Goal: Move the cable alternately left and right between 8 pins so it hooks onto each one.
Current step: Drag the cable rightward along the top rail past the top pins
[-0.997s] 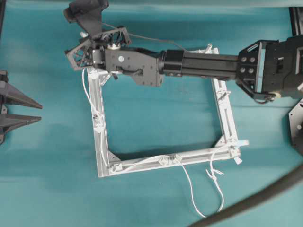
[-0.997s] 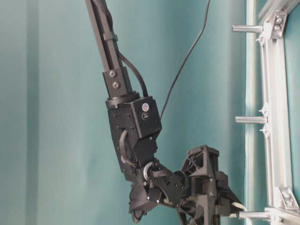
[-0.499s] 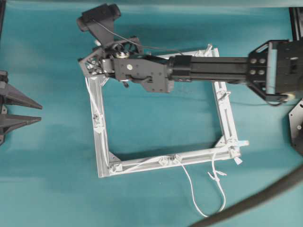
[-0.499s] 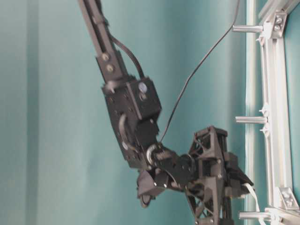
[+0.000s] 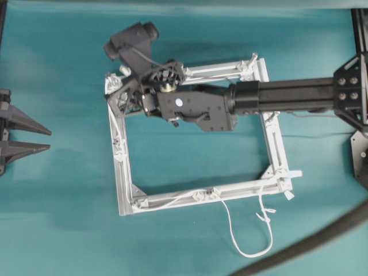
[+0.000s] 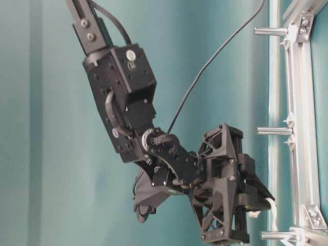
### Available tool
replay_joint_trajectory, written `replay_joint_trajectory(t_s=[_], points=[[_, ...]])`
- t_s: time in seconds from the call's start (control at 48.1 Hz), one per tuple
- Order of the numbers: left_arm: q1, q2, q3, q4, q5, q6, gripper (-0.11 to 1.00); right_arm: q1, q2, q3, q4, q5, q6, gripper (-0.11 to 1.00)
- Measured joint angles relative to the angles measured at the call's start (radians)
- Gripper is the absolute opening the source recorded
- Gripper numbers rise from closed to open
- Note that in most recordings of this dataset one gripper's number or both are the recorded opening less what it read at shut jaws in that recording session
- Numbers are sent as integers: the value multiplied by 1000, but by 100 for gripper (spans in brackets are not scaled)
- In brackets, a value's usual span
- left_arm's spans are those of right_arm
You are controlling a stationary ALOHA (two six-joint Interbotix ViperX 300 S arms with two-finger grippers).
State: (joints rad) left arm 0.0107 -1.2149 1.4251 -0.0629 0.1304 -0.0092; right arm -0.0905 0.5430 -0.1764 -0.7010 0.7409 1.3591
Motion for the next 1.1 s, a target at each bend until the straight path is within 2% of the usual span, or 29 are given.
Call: replay_joint_trajectory(t_s=[0.561,0.769,0.935,1.101], points=[[0,0,0,0,0,0,49,3,-95,179,-5,-319,-12,9],[0,0,0,0,0,0,50,-5,-147,267,-60,-483,-48,9],[0,0,0,0,0,0,50,-28,-169,319,-84,-529,-60,9],[0,0,0,0,0,-2,50,-43,-173,348,-87,-529,-58,9]])
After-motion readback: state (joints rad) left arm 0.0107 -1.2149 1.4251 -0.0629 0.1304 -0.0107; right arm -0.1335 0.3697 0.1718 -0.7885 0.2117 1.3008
